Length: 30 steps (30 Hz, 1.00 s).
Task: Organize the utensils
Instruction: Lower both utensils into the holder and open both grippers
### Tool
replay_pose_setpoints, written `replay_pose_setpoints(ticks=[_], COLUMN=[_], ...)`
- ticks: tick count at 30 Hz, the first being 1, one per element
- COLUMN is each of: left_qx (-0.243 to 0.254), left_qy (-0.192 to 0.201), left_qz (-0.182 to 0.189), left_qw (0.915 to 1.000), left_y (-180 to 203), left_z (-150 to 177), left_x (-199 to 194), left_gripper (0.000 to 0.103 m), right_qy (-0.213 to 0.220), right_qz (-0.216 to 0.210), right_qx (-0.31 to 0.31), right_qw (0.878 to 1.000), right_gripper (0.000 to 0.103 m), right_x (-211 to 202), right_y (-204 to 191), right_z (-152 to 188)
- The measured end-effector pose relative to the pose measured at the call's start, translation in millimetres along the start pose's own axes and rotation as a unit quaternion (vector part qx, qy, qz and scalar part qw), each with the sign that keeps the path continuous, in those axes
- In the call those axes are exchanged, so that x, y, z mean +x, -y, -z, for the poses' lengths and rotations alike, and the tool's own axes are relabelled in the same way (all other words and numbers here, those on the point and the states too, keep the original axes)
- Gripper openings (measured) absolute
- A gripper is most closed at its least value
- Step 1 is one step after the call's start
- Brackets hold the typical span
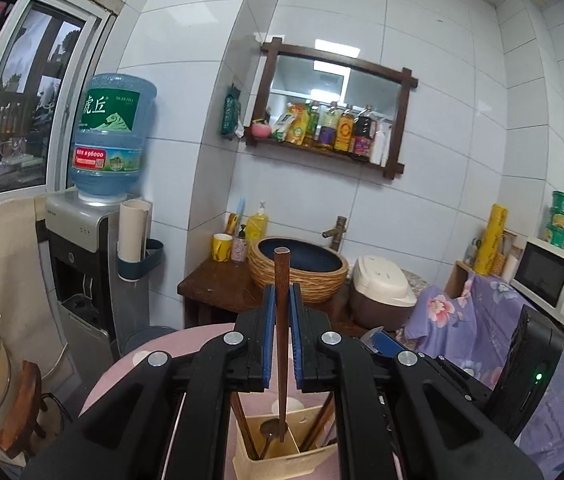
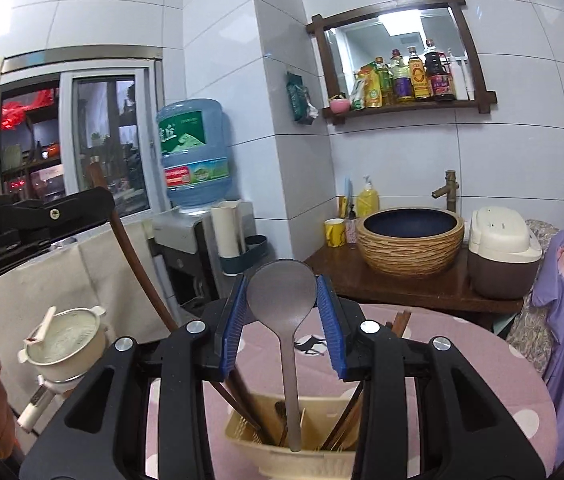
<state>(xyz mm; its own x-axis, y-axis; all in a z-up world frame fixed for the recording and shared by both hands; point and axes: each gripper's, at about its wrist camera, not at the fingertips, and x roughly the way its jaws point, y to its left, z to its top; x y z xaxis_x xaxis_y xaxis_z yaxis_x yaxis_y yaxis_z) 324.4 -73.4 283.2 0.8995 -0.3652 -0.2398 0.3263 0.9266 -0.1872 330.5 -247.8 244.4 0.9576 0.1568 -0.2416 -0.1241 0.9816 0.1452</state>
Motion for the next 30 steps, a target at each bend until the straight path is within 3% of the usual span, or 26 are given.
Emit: replay_pose_setpoints(ticks=[5,20,30], left_qx=[-0.006,0.009,0.014], left_qy=[-0.023,-0.083,-0.106], left_qz=[-0.012,-0.037,-0.040], left_qw=[0.9996,0.9958,0.9934], left_y=[-6.0,-15.5,-25.2], left_z=[28.1,103.2,127.3], left_x=[25.3,55.2,59.5], left_gripper=[0.008,0.008,0.008], right_qy=[-0.026,-0.082,-0.095], right_qz=[0.026,0.058,0.071], right_qx=[0.002,-0.035,-0.055], right_qw=[0.999,0.994,0.991], right_gripper=[0.036,0.036,0.036], right_x=[28.4,50.2,54.1], right_y=[6.3,8.7,7.9], right_z=[24.0,88.8,109.9])
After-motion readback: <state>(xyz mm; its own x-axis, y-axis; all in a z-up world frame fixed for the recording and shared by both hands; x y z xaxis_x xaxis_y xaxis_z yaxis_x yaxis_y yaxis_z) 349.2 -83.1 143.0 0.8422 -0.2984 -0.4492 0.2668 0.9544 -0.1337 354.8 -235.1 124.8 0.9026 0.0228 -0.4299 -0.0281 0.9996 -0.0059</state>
